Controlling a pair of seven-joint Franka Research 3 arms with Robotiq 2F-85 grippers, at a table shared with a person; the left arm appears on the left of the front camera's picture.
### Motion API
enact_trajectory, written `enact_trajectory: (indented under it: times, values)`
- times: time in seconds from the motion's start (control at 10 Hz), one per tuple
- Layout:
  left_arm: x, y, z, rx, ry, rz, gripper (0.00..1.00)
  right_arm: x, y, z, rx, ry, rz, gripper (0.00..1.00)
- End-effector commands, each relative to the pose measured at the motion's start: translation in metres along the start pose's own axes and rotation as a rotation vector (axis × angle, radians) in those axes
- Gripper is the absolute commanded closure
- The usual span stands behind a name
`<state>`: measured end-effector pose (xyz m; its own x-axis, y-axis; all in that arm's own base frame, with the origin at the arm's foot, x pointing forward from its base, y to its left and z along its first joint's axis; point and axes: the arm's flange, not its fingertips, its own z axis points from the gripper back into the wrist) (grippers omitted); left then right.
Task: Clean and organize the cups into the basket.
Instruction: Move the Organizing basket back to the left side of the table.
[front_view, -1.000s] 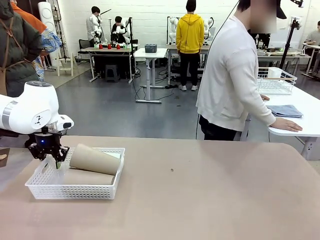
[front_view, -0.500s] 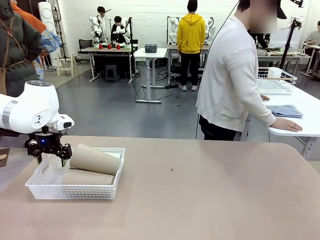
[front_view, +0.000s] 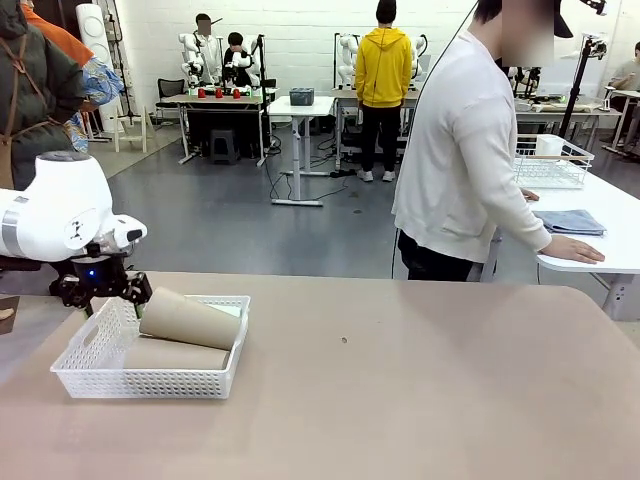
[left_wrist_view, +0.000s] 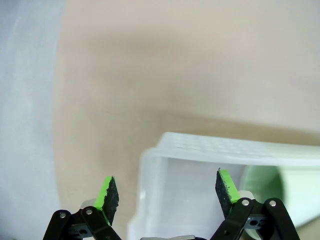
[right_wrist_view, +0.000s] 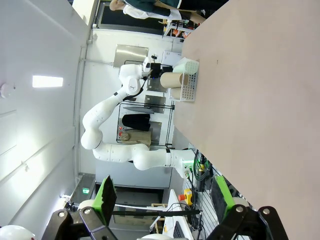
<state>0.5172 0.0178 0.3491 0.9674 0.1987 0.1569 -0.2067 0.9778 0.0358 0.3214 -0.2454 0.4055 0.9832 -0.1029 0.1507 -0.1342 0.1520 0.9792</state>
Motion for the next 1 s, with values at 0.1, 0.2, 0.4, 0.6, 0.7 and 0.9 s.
enact_trajectory:
  times: [0.1, 0.2, 0.4, 0.6, 0.7, 0.9]
  values:
    - [-0.069, -0.015, 0.064, -0.053, -0.244, 0.036, 0.00, 0.002, 0.000, 0.001, -0.003, 0.002, 0.016, 0.00]
    - [-0.086, -0.016, 0.079, -0.015, -0.269, 0.032, 0.00, 0.002, 0.000, 0.001, -0.003, 0.002, 0.016, 0.00]
    - [-0.108, -0.012, 0.096, 0.047, -0.308, 0.045, 0.00, 0.002, 0.000, 0.001, -0.003, 0.002, 0.016, 0.00]
    - [-0.113, -0.011, 0.099, 0.086, -0.305, 0.062, 0.00, 0.002, 0.000, 0.001, -0.003, 0.002, 0.016, 0.00]
    - [-0.101, -0.011, 0.106, 0.017, -0.299, 0.003, 0.00, 0.002, 0.000, 0.001, -0.003, 0.002, 0.016, 0.00]
    - [-0.101, -0.011, 0.106, 0.017, -0.299, 0.003, 0.00, 0.002, 0.000, 0.001, -0.003, 0.002, 0.016, 0.00]
